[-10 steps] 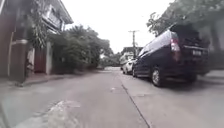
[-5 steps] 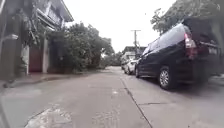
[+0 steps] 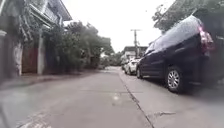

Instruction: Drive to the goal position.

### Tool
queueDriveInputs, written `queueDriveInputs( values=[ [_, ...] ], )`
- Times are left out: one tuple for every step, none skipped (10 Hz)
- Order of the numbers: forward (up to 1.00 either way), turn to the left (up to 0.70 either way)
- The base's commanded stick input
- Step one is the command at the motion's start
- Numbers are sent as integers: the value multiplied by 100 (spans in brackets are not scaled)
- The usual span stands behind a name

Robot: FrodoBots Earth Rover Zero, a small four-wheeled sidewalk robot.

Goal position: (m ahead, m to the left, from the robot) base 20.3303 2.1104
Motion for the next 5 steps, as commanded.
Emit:
queueDriveInputs(
  values=[
    [85, 0],
    [85, 0],
    [85, 0],
    [85, 0],
    [85, 0]
  ],
)
